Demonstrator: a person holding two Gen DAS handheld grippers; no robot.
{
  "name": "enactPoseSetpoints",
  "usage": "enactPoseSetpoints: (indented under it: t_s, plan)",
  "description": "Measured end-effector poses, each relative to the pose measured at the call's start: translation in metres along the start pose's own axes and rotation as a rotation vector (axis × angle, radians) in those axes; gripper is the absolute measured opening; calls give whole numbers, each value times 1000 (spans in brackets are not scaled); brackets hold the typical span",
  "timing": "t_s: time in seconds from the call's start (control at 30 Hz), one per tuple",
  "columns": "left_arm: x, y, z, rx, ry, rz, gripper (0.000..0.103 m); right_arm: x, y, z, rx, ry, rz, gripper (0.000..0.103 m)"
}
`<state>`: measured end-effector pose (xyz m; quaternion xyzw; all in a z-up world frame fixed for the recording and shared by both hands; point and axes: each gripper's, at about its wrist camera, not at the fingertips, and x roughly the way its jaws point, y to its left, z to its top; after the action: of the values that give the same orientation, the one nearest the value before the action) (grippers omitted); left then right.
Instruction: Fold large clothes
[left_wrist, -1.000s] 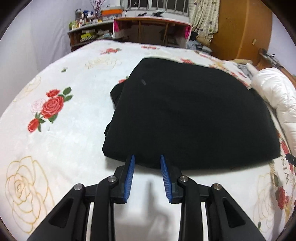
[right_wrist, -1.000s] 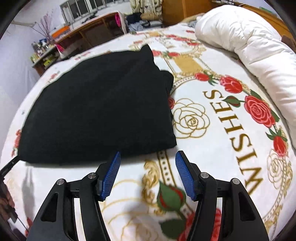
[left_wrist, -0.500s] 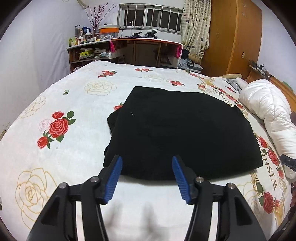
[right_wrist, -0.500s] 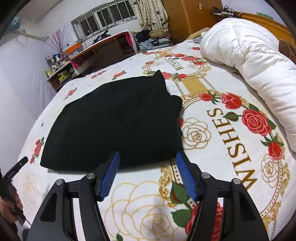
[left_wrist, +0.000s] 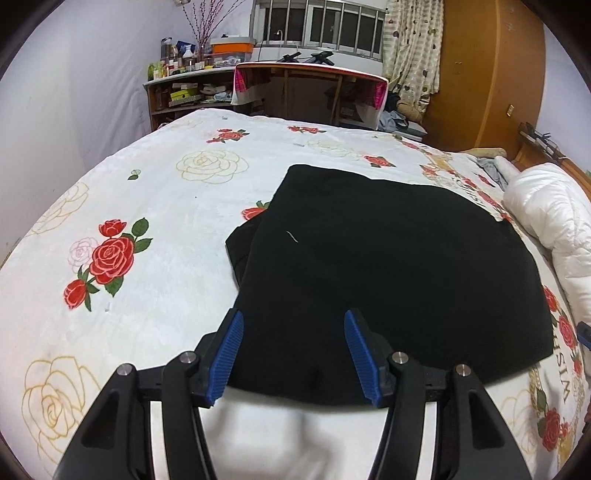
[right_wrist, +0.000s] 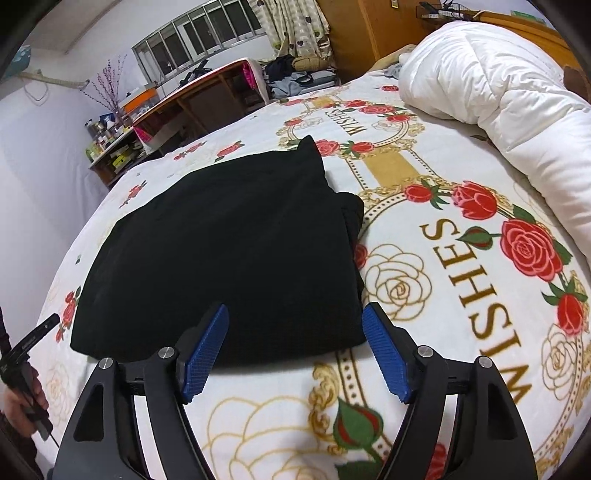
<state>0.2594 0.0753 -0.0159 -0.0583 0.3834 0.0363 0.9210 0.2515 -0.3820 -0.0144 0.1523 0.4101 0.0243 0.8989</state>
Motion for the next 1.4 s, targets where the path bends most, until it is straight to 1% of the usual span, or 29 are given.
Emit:
enactPoseSetpoints:
  t_s: [0.3, 0.53, 0.73, 0.8, 0.87, 0.9, 0.97, 1.07, 1.1, 1.17, 1.2, 1.3, 1.4]
  plan:
    - [42, 8, 13, -10, 23, 18, 63, 38, -7, 14, -5, 22, 0, 76]
    - [68, 13, 19, -35, 28, 1, 64, 60, -14, 24, -6, 23, 1, 76]
    - [92, 30, 24, -121, 38, -33, 67, 77, -31, 31, 30, 25, -10, 76]
    - [99, 34, 24, -145, 36, -45, 71, 83, -37, 31, 37, 30, -4, 77]
    - [106, 35, 23, -166, 29, -57, 74, 87, -40, 32, 42, 25, 5, 81]
    - [109, 36, 23, -175, 25, -61, 77, 90, -42, 32, 47, 22, 10, 83]
    - [116, 37, 22, -195, 15, -72, 79, 95, -47, 33, 64, 18, 20, 90]
    - [125, 38, 21, -240, 7, -100, 79, 104, -56, 34, 100, 17, 59, 93]
    - [126, 40, 20, -251, 4, -104, 81, 107, -59, 33, 114, 17, 75, 94]
    - [129, 44, 16, -280, -4, -117, 84, 114, -62, 33, 134, 22, 93, 100]
    - [132, 47, 13, -305, -2, -130, 86, 118, -64, 33, 145, 27, 107, 100]
    - [138, 50, 10, -340, 4, -150, 88, 128, -67, 36, 170, 35, 152, 101]
    - [147, 55, 9, -393, 21, -188, 89, 140, -67, 39, 194, 58, 199, 101]
